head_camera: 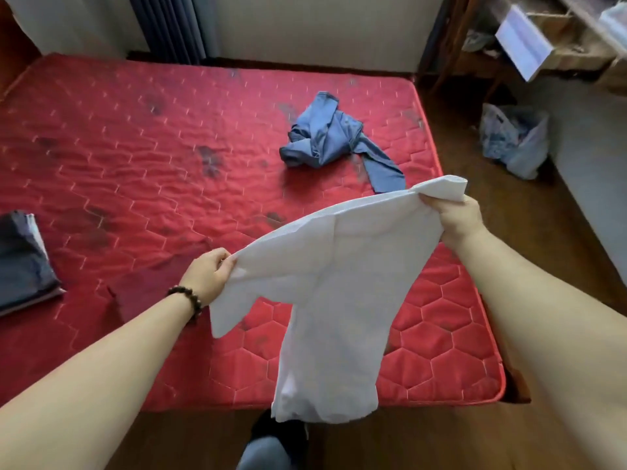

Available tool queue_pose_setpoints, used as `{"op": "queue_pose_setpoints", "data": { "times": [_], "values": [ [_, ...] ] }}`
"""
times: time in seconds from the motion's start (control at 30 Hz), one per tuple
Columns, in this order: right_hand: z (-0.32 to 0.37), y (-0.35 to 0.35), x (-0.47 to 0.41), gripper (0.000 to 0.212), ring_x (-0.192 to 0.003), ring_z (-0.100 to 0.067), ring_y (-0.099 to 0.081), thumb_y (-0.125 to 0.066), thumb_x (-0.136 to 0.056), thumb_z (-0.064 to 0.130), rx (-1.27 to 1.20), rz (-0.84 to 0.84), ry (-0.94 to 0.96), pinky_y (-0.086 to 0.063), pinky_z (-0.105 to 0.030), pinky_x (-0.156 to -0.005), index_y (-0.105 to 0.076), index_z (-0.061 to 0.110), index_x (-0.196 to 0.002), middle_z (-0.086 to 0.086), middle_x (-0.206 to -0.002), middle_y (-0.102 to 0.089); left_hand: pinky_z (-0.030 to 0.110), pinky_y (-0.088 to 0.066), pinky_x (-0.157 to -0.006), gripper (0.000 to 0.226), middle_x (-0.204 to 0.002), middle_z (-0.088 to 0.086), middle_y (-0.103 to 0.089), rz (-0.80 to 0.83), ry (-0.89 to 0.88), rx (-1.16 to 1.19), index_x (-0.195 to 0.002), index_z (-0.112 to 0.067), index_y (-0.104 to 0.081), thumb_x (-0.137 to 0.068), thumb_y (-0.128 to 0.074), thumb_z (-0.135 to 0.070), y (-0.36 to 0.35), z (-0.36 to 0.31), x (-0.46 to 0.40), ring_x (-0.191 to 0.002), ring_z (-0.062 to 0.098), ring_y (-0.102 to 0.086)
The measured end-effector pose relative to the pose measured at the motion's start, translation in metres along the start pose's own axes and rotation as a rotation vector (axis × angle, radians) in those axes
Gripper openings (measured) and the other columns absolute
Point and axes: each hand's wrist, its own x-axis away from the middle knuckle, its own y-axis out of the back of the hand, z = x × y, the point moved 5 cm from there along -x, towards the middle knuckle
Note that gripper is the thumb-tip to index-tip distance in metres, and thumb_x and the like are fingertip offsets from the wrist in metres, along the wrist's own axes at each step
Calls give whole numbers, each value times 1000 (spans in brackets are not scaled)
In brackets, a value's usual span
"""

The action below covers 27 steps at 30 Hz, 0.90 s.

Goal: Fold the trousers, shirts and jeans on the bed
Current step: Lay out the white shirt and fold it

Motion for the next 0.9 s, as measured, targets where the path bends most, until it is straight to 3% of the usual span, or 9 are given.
{"op": "queue_pose_setpoints", "data": {
  "times": [0.1,0.33,0.5,0.7,0.8,0.9],
  "values": [
    [-28,-5,-32,14,-65,-10,-66,-84,-68,12,31,-43,-26,-52,-25,-61,-72,13,-76,2,-74,-73,37,-41,-63,25,-68,2,-60,34,64,-20,-73,-17,-53,-96,-49,-26,-20,10,-32,-69,27,-56],
    [-79,-21,-119,39,-74,-14,-68,-82,-71,7,37,-64,-76,-53,-24,-63,-68,-4,-106,-11,-92,-71,43,-44,-64,30,-64,6,-55,35,123,-112,-72,-19,-42,-99,-39,-34,-65,26,-115,-67,33,-53],
    [-109,-42,-186,16,-66,-8,-67,-80,-71,3,86,0,-75,-52,-20,-60,-72,11,-82,3,-73,-73,40,-41,-60,31,-61,7,-53,-11,145,-197,-71,-18,-43,-98,-40,-32,-90,36,-177,-63,33,-50],
    [-175,-66,-281,26,-74,-16,-66,-78,-73,3,125,85,-147,-53,-28,-70,-70,2,-98,-7,-87,-72,37,-35,-58,27,-58,5,-49,-81,133,-371,-82,-14,-47,-99,-37,-32,-130,63,-250,-62,32,-49],
    [-232,-67,-315,52,-84,-21,-65,-73,-79,2,198,189,-343,-54,-30,-74,-53,-3,-126,-19,-113,-65,40,-40,-69,29,-88,12,-60,44,207,-529,-101,-14,-52,-98,-36,-38,-171,86,-273,-87,35,-58],
    [-280,-54,-330,78,-112,-25,-57,-74,-82,18,234,229,-548,-44,-37,-96,-29,7,-145,-12,-130,-55,43,-38,-88,52,-120,11,-54,185,306,-763,-122,-15,-49,-93,-35,-56,-207,97,-291,-111,32,-51]
  ]
}}
